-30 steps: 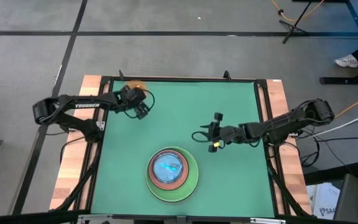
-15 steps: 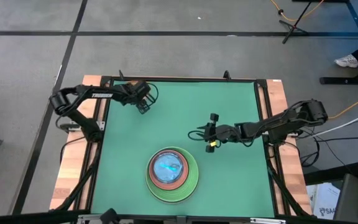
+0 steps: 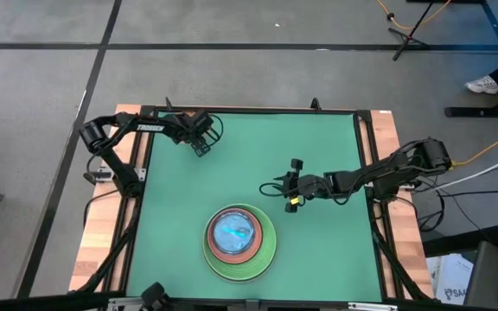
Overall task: Stack plastic plates
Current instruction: Stack the transparent orange plate on top of the transparent blue plate
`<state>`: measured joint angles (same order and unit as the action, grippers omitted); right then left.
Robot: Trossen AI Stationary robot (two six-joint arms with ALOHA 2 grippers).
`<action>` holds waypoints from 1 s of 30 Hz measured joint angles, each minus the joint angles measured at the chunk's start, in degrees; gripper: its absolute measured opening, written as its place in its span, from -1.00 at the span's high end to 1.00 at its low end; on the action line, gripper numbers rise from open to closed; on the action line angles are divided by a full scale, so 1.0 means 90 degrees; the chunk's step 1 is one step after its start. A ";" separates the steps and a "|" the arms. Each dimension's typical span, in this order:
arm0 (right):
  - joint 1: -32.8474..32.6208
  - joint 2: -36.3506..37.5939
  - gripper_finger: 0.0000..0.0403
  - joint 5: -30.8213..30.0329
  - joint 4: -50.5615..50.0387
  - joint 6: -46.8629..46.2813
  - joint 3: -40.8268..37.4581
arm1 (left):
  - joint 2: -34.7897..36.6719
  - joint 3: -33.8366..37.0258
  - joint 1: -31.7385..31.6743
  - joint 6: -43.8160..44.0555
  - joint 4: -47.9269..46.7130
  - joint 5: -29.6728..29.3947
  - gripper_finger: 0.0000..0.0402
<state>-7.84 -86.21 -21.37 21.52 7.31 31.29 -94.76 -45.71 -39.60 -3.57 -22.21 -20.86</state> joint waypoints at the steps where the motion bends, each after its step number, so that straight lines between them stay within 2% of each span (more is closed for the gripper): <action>1: 0.0000 0.0002 0.47 0.0000 -0.0008 0.0002 0.0000 | -0.0003 0.0000 -0.0015 0.0000 0.0010 0.0000 0.17; 10: 0.0000 0.0002 0.47 0.0000 -0.0014 0.0002 0.0000 | -0.0025 0.0019 -0.0026 0.0000 0.0011 -0.0065 0.58; 18: 0.0000 0.0002 0.47 0.0002 -0.0017 0.0002 0.0000 | -0.0025 0.0022 0.0002 -0.0011 -0.0010 0.0138 0.87; 23: 0.0000 0.0002 0.47 0.0001 -0.0019 0.0002 0.0000 | -0.0025 0.0026 0.0127 -0.0173 -0.0015 0.0100 0.98; 30: 0.0000 0.0002 0.47 0.0002 -0.0019 0.0002 0.0000 | 0.0064 0.0032 0.0541 -0.0296 -0.0164 -0.0294 0.98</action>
<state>-7.84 -86.19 -21.35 21.34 7.33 31.29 -94.18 -45.43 -34.72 -6.23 -23.69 -23.50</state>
